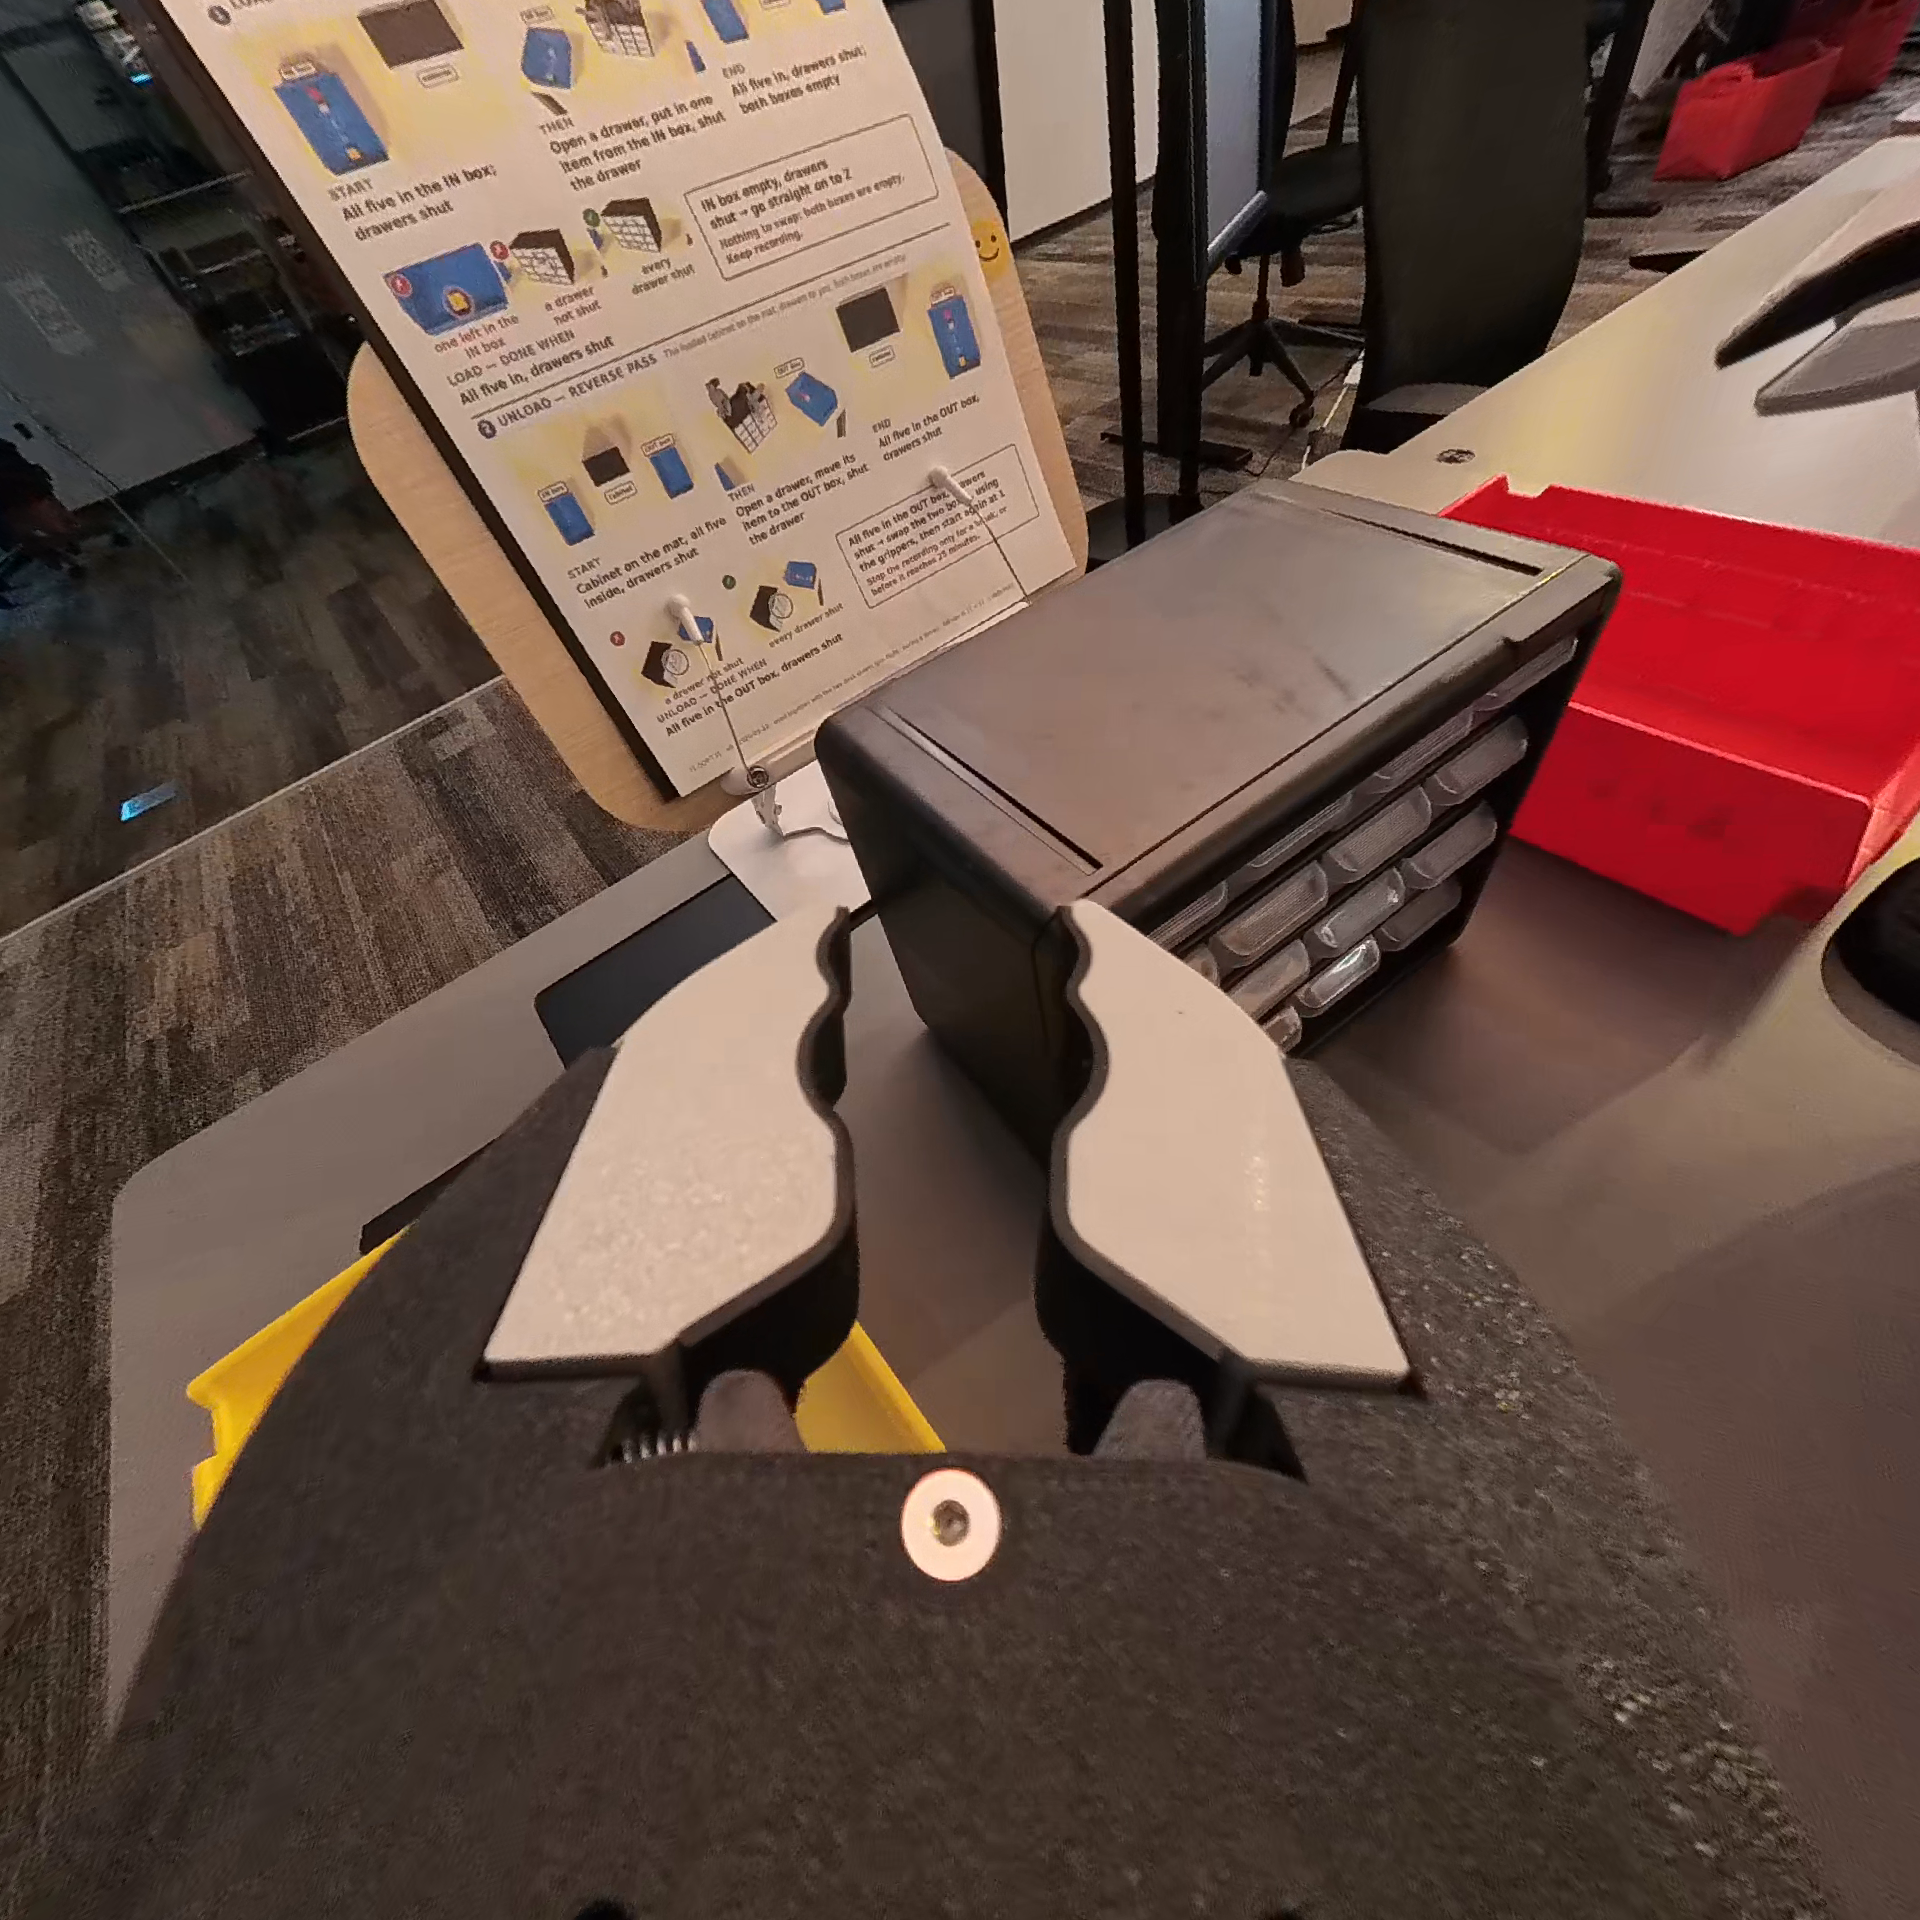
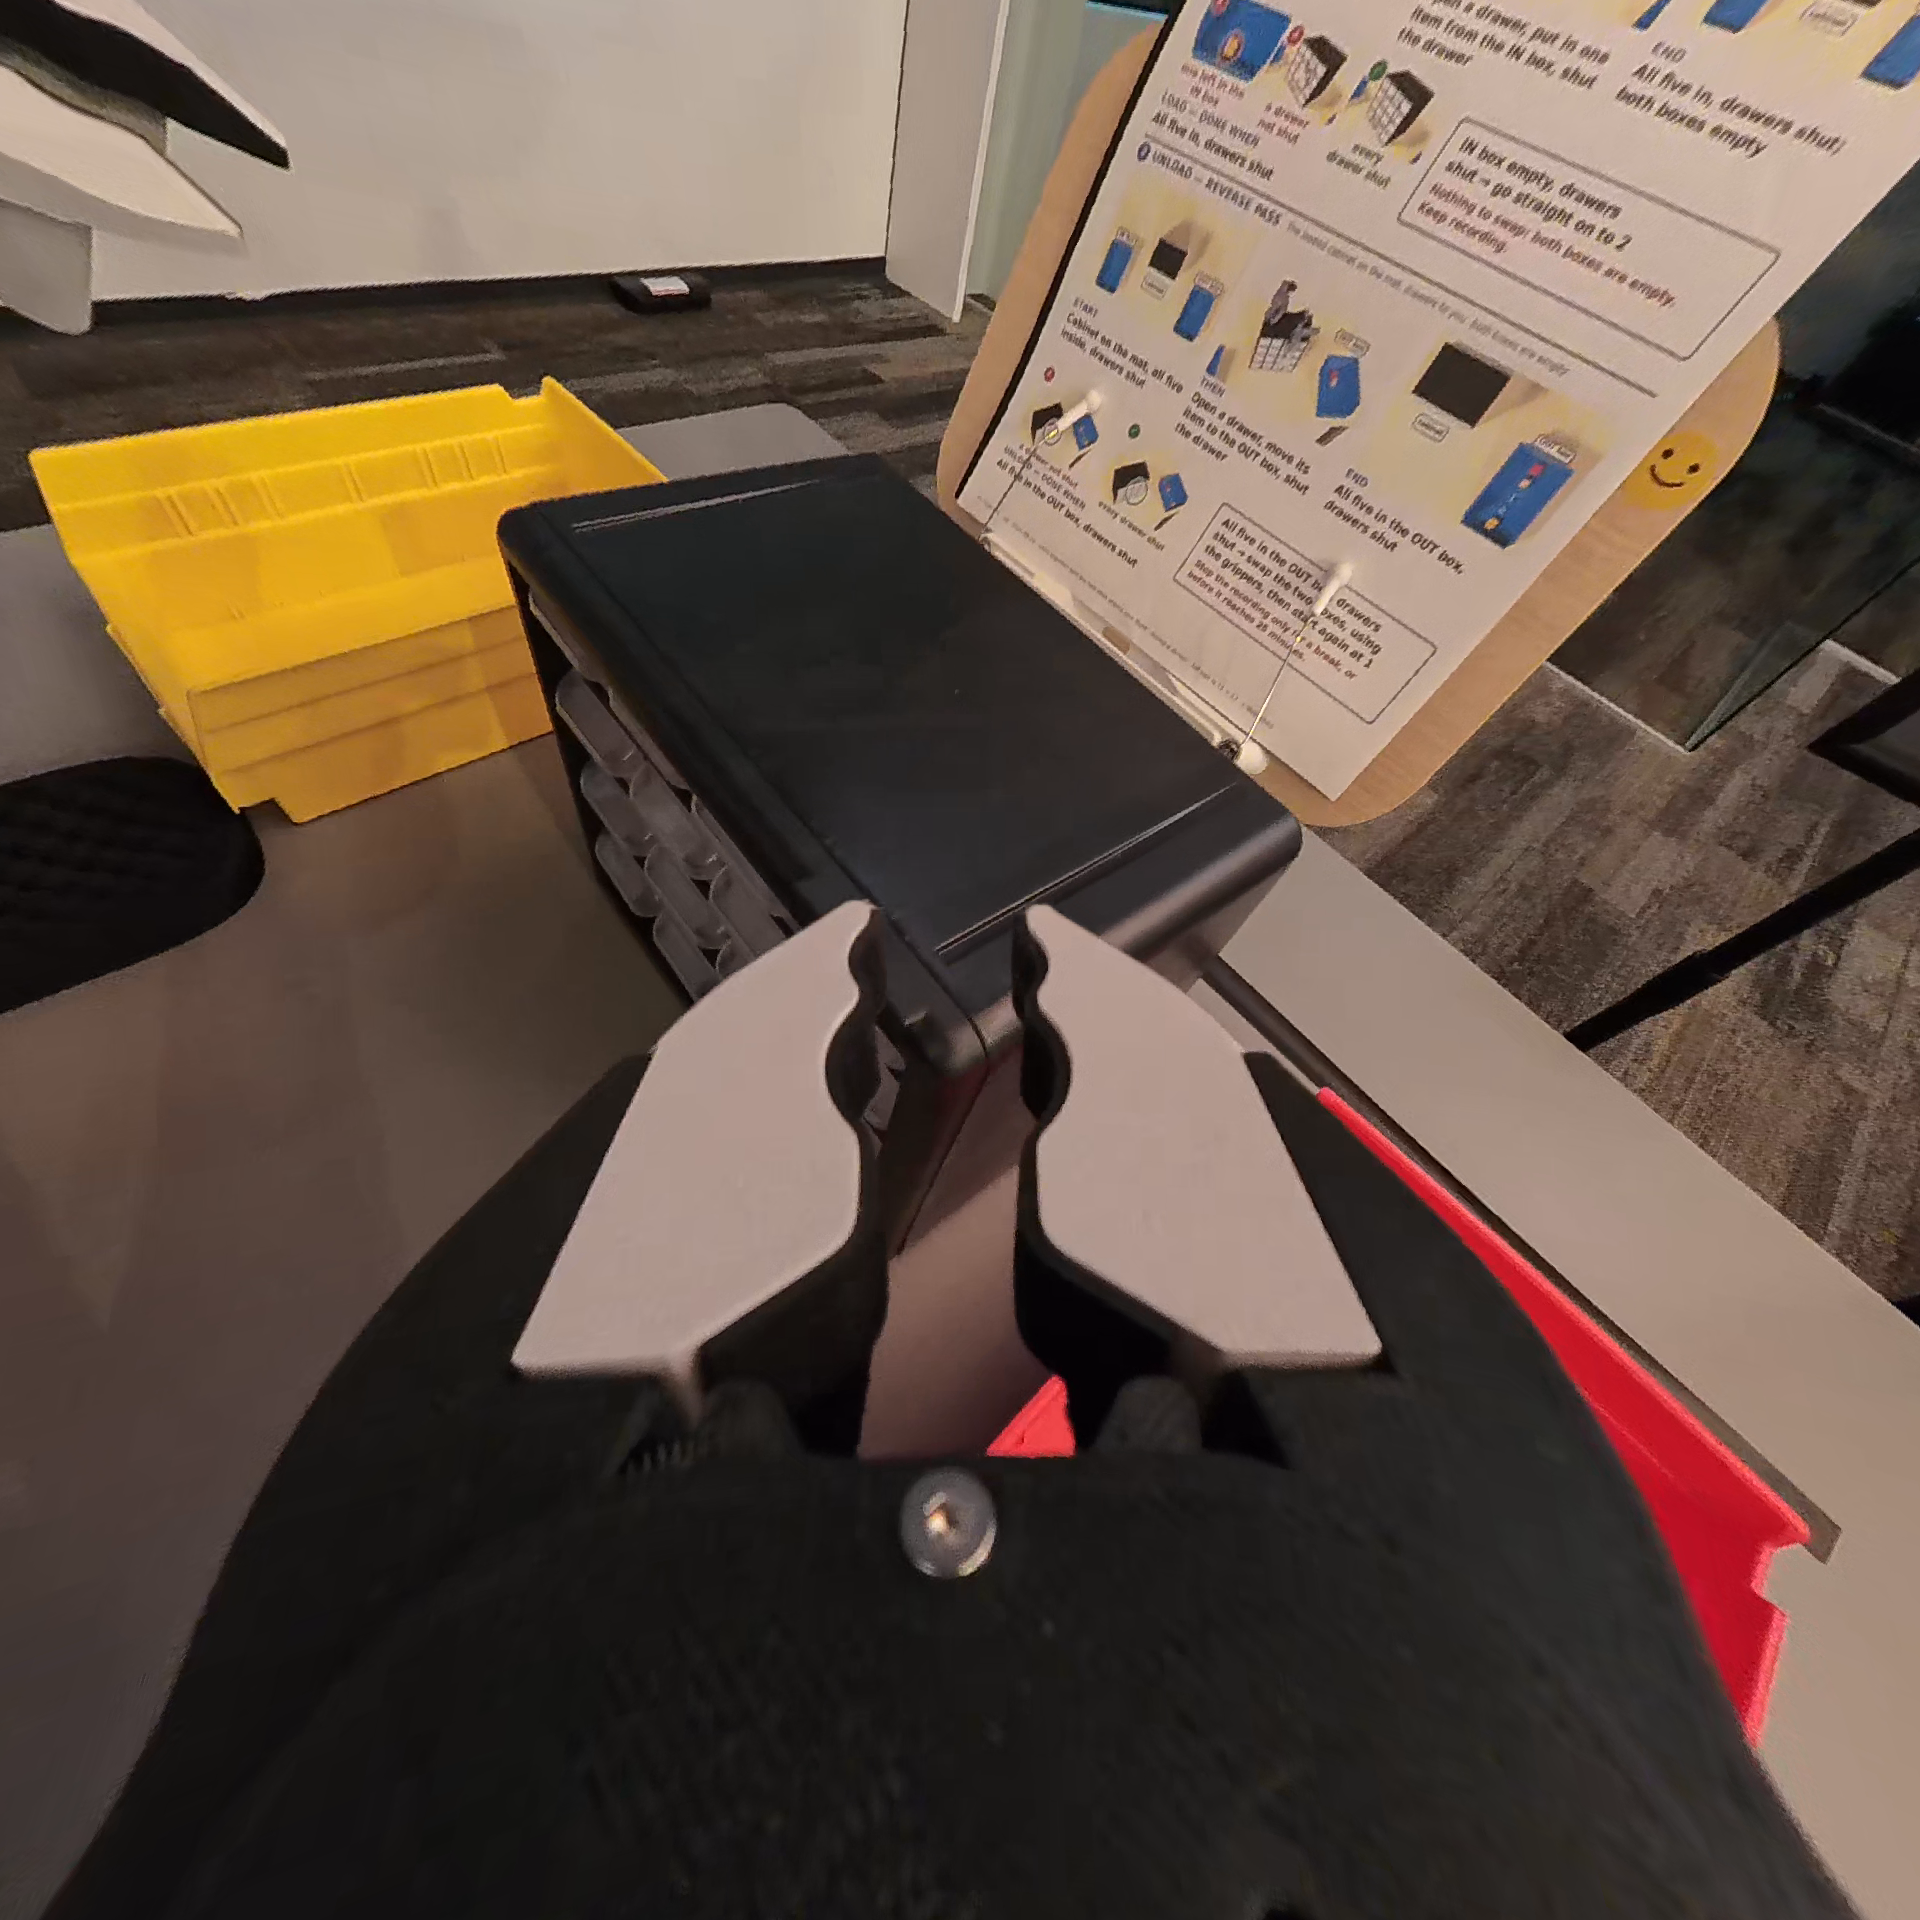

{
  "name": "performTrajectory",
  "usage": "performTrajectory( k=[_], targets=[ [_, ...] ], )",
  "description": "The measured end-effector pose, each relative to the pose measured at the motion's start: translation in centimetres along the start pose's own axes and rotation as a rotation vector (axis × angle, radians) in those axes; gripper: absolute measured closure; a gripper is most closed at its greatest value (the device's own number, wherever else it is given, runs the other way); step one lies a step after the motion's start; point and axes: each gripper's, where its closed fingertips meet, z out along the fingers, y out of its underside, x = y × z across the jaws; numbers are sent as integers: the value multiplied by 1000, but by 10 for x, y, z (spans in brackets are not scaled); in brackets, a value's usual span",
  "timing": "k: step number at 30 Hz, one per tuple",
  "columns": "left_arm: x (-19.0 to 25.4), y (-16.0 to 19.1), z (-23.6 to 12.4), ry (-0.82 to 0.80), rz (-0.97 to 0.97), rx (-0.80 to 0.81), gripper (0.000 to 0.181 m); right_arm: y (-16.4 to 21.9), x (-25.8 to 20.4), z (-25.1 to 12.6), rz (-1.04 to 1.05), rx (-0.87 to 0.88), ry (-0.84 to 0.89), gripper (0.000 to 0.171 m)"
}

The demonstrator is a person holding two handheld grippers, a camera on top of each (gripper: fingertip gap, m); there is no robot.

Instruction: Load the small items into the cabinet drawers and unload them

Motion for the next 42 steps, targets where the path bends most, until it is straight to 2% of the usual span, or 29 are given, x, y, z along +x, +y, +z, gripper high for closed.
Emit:
performTrajectory(
  k=[42],
  targets=[
    [-1,-5,-1,-5,2,34,149,-26,21,-9,-21,202,127,145]
  ],
)
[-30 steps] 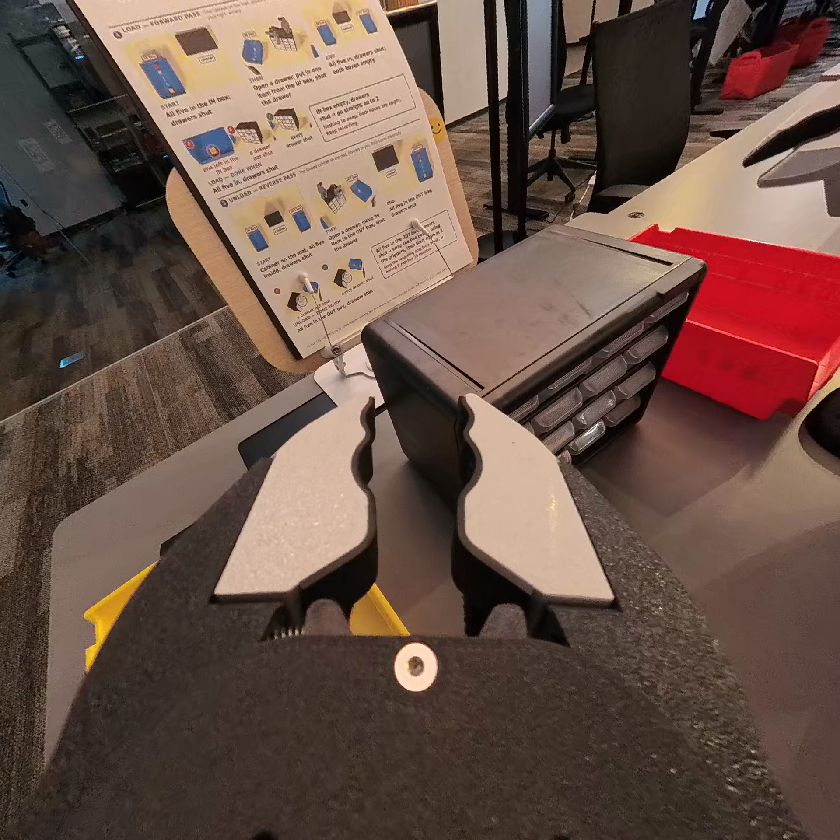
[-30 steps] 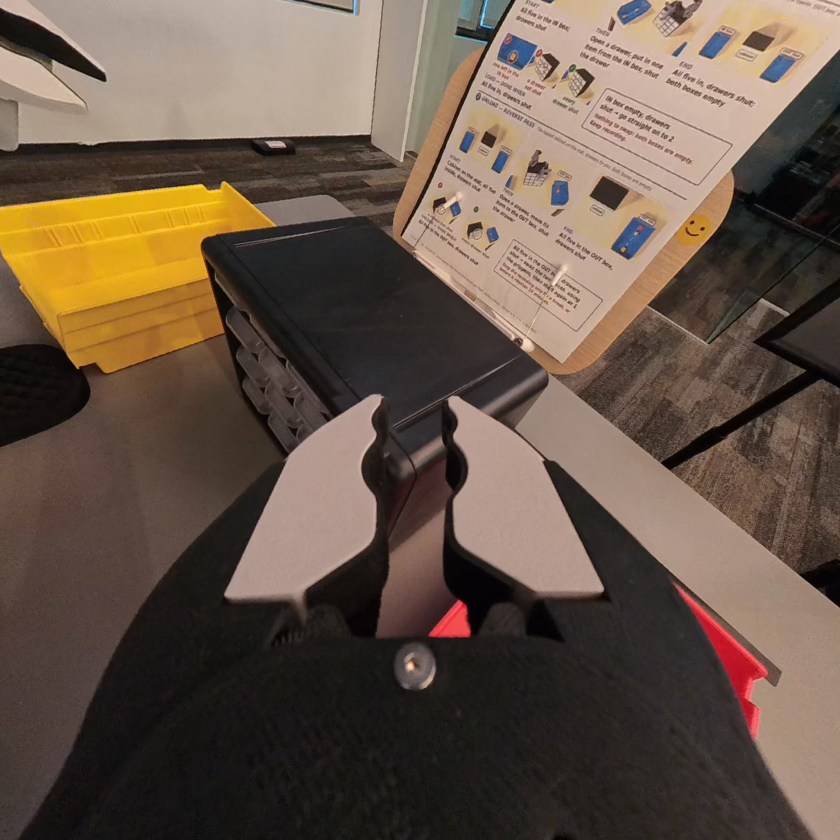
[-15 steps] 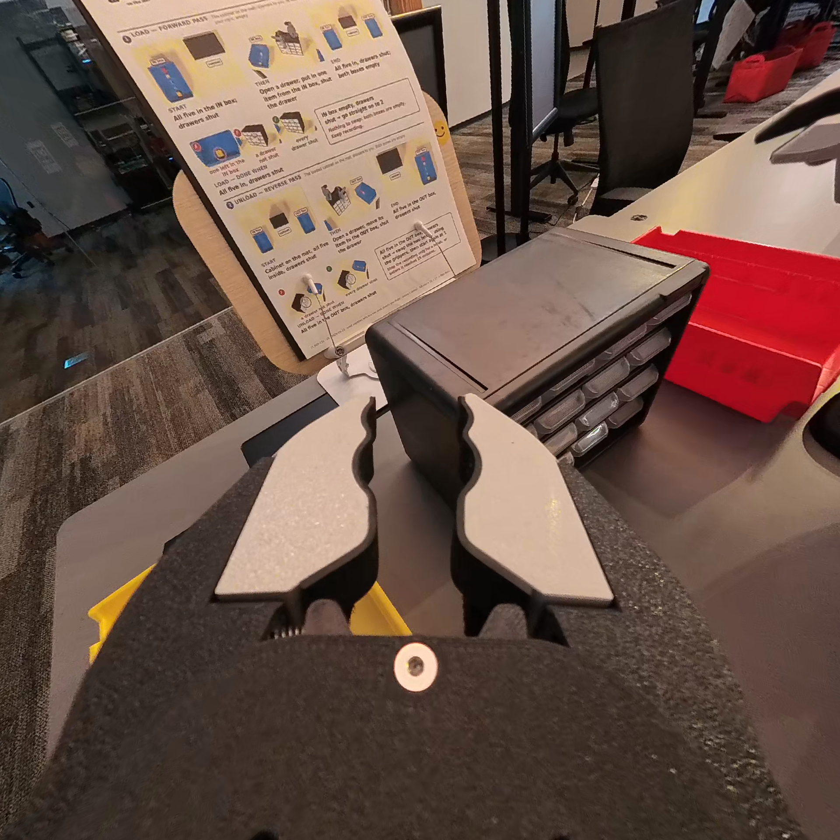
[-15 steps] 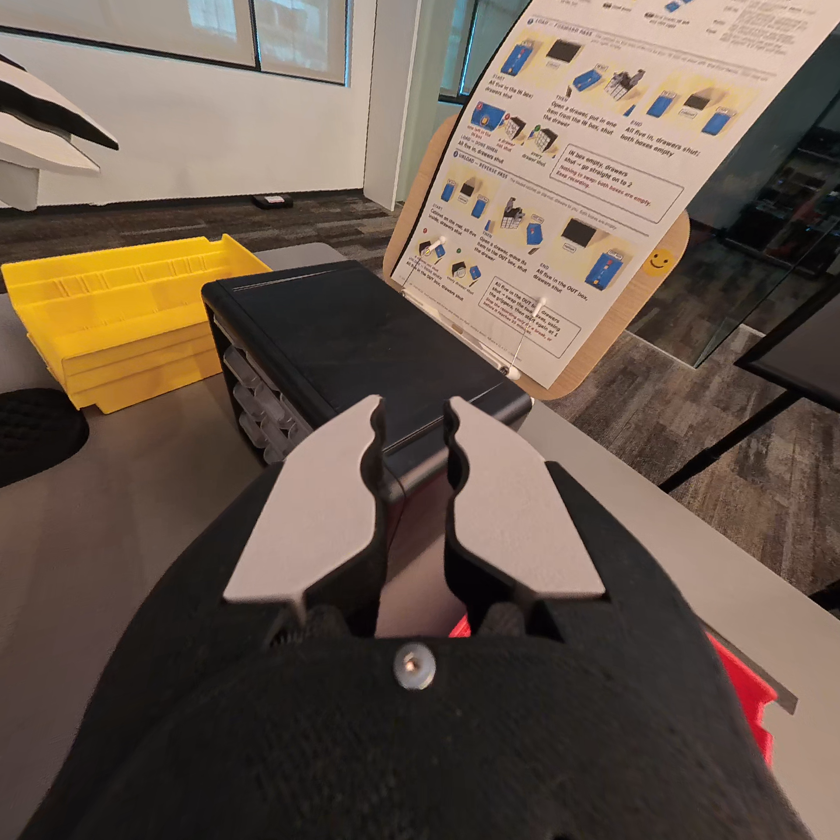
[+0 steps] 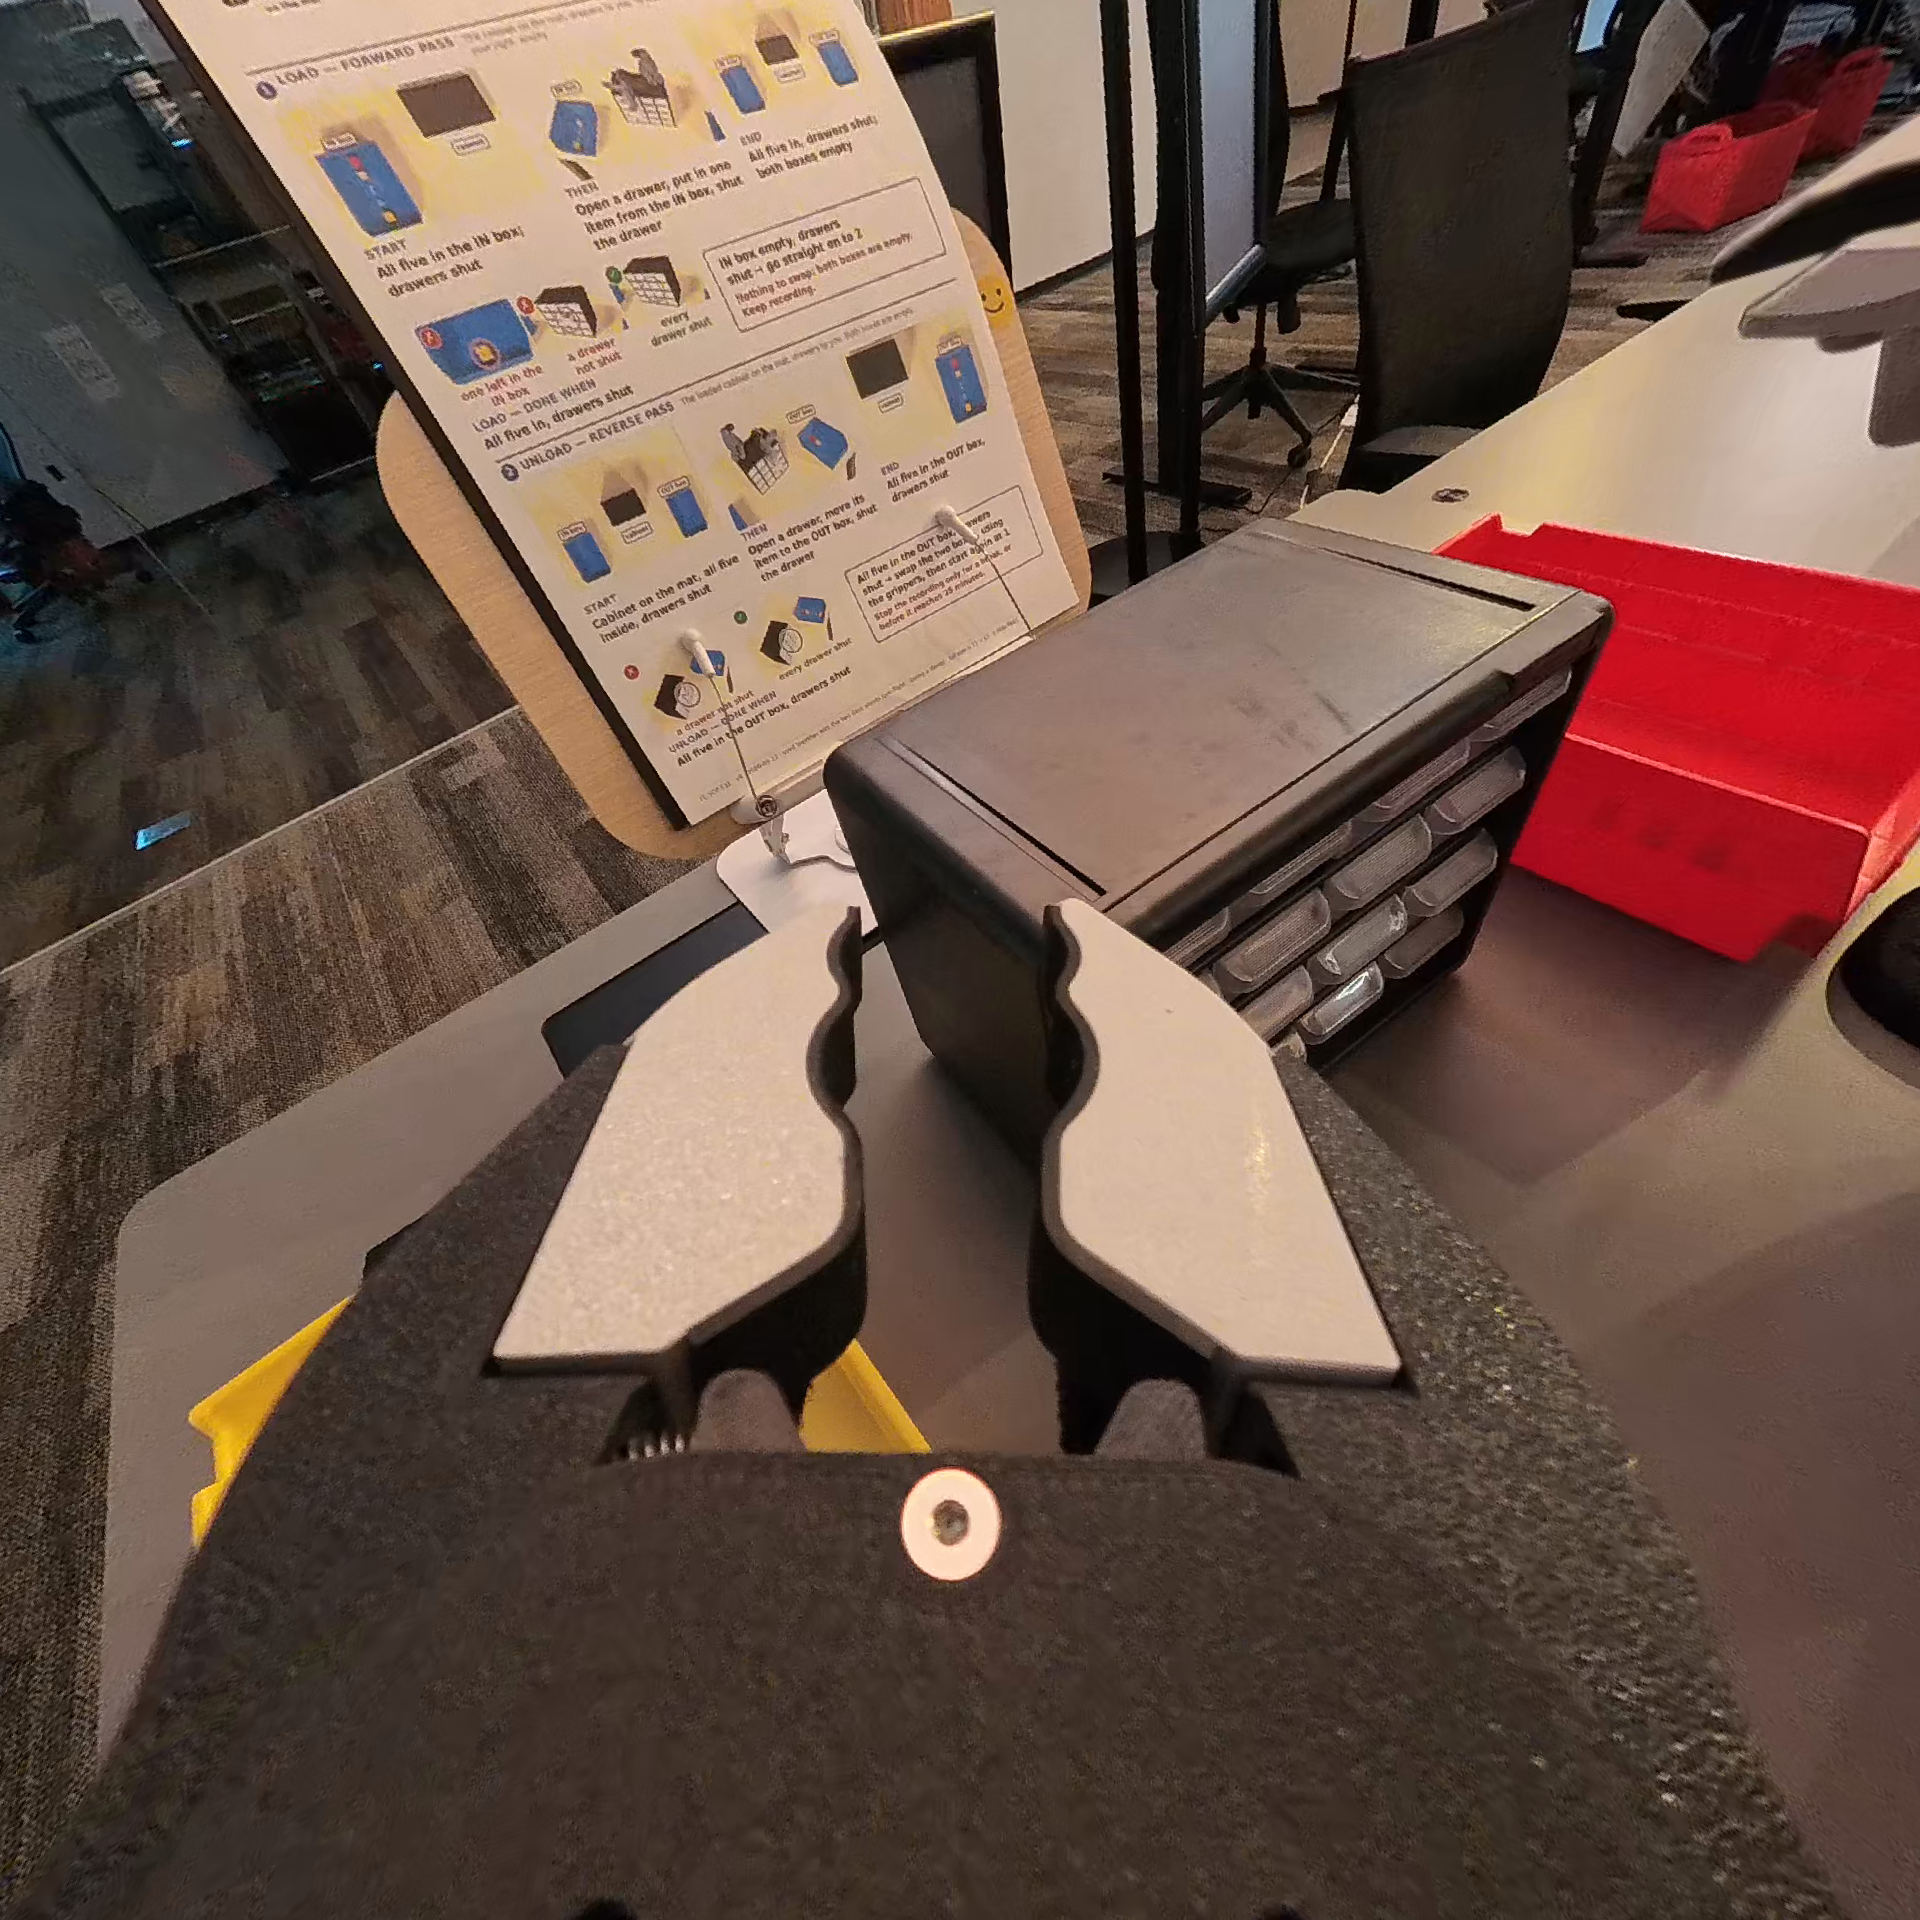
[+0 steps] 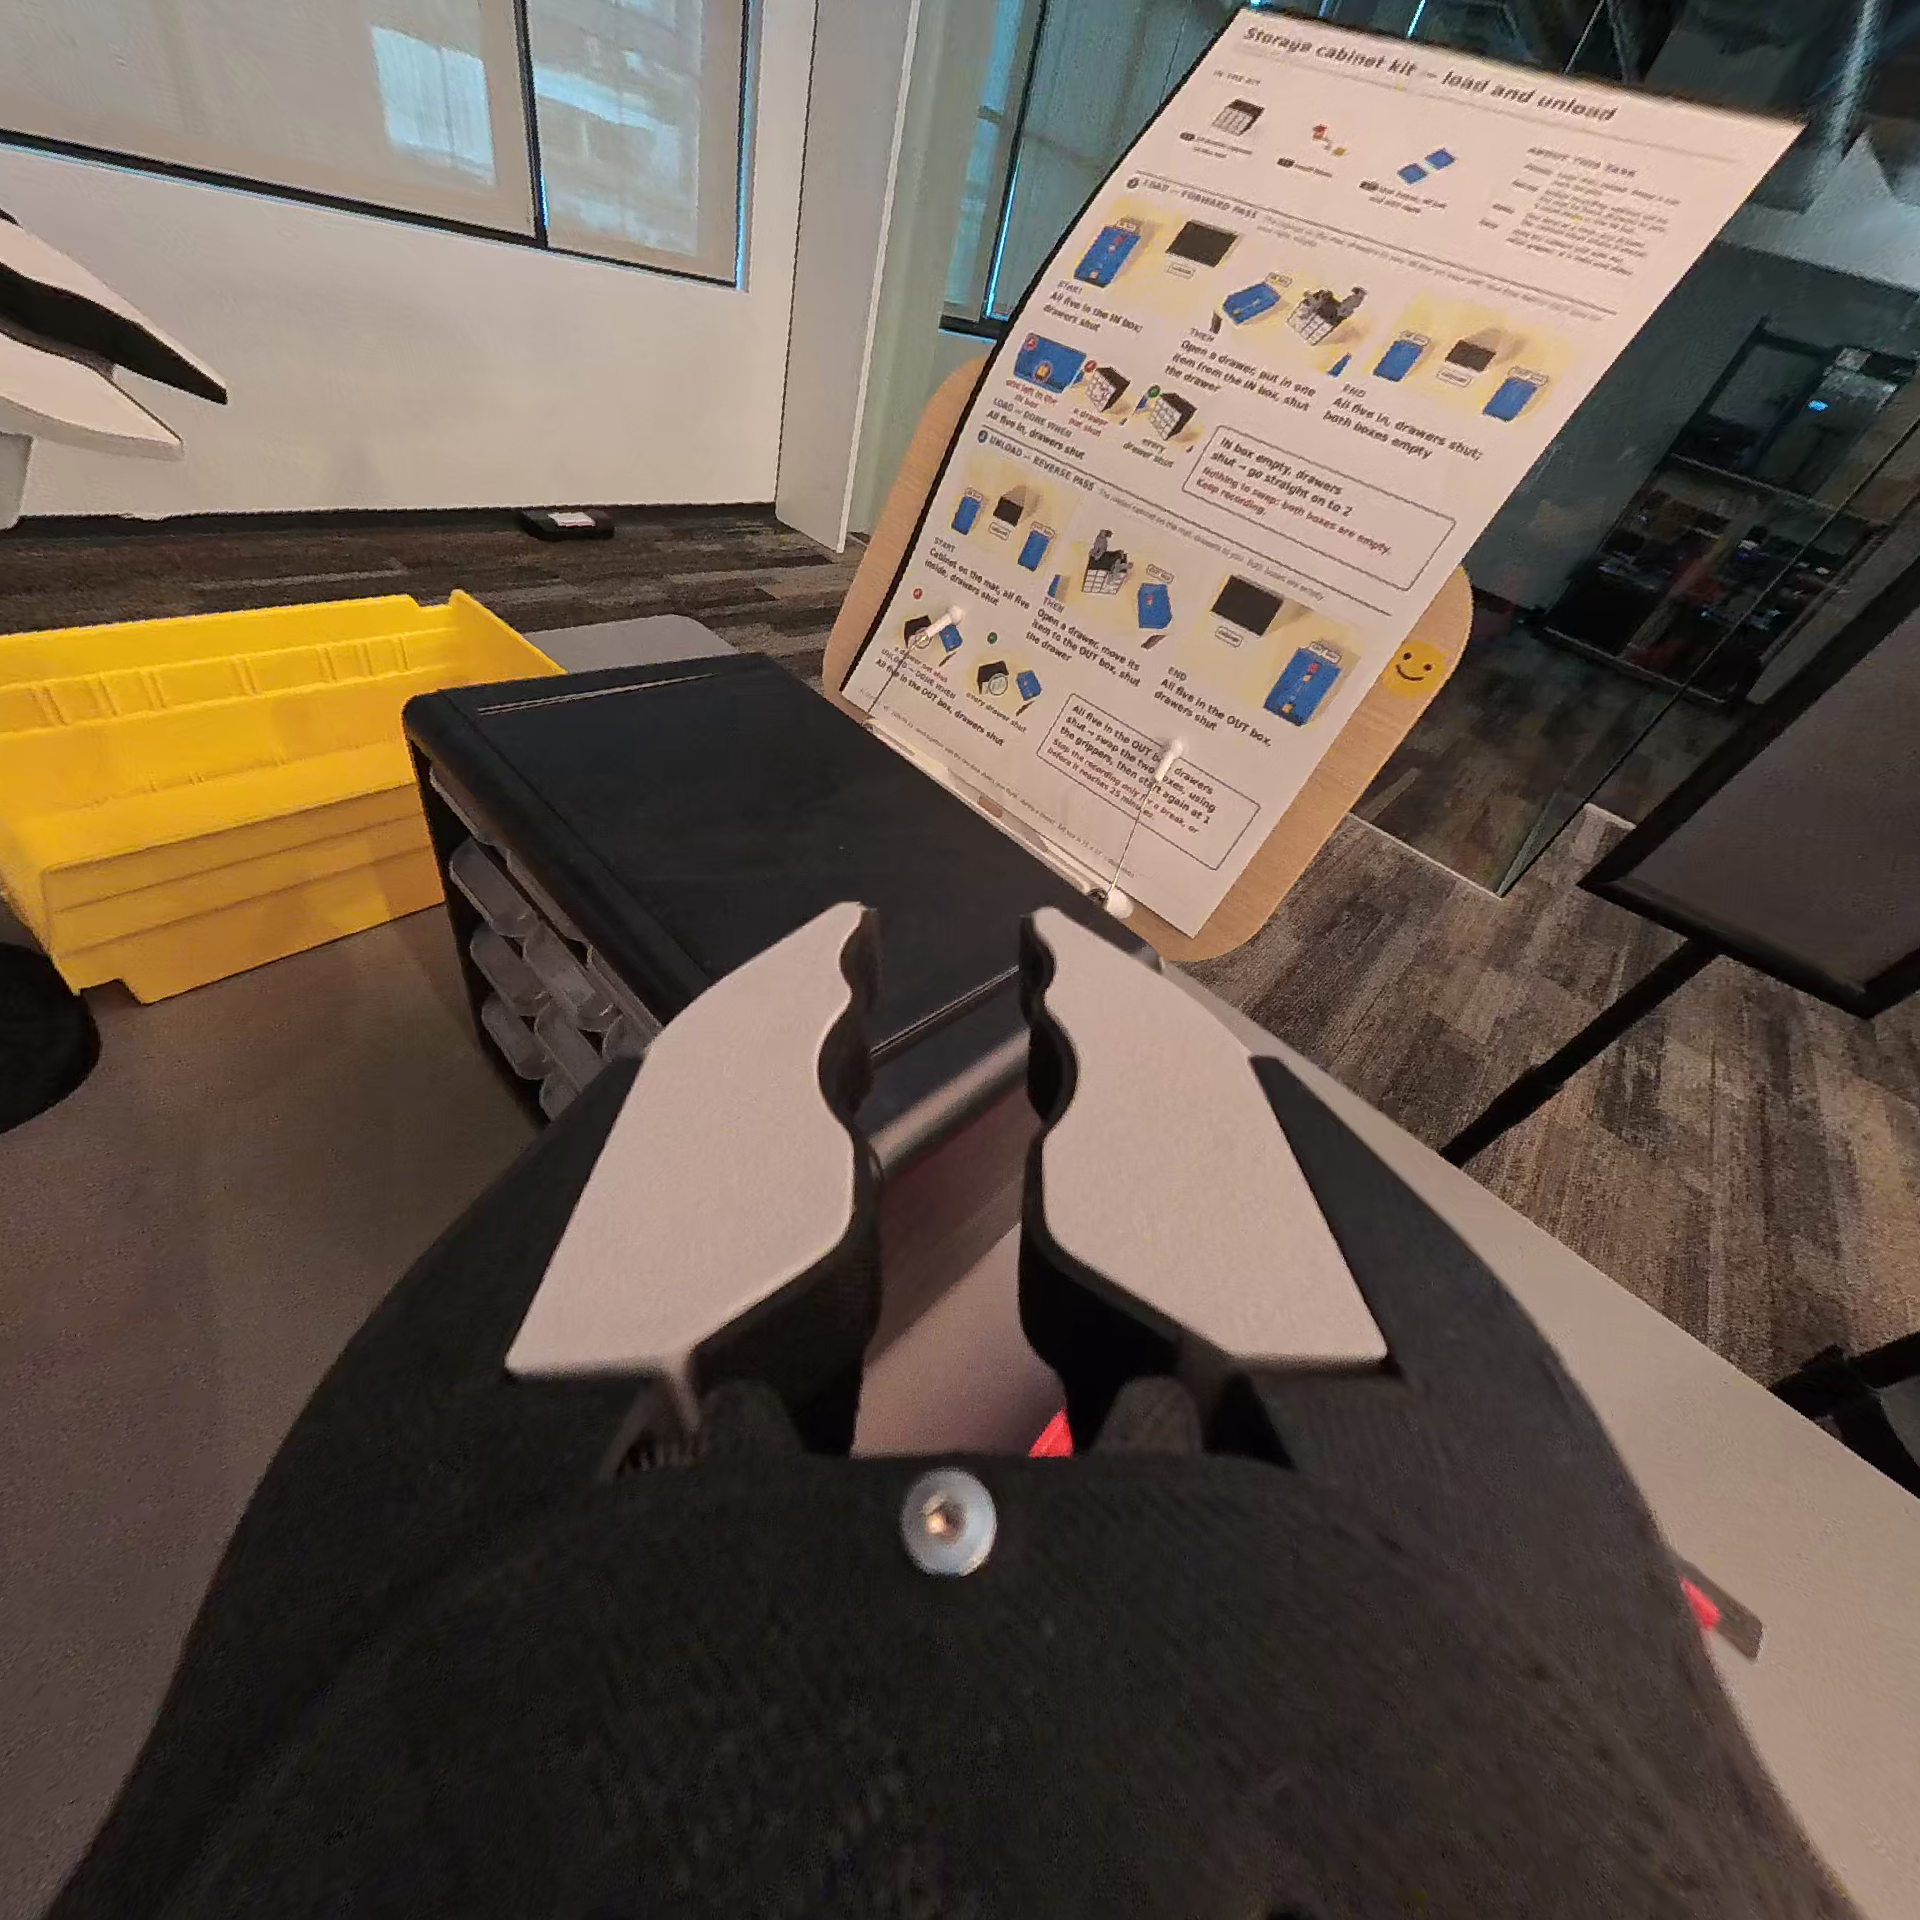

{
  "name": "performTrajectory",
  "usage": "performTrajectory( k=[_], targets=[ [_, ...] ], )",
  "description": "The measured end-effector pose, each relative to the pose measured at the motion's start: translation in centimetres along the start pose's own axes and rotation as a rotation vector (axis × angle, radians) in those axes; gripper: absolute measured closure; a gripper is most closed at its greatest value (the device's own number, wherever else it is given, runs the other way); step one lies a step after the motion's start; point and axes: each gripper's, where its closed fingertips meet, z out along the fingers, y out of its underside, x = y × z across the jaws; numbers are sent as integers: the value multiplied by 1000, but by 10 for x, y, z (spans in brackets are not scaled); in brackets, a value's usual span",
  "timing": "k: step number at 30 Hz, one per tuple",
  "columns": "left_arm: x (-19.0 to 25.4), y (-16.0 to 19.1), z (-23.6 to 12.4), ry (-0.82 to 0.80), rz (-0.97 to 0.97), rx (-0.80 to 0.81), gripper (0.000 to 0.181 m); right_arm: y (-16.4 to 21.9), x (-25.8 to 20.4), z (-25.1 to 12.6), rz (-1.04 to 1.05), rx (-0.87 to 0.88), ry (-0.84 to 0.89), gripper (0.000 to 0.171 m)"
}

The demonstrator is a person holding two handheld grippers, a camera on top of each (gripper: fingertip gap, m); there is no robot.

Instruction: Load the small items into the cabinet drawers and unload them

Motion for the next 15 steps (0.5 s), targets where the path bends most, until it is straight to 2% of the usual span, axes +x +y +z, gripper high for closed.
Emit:
performTrajectory(
  k=[15],
  targets=[
    [2,1,1,4,9,-8,149,0,1,2,15,15,-2,145]
  ],
)
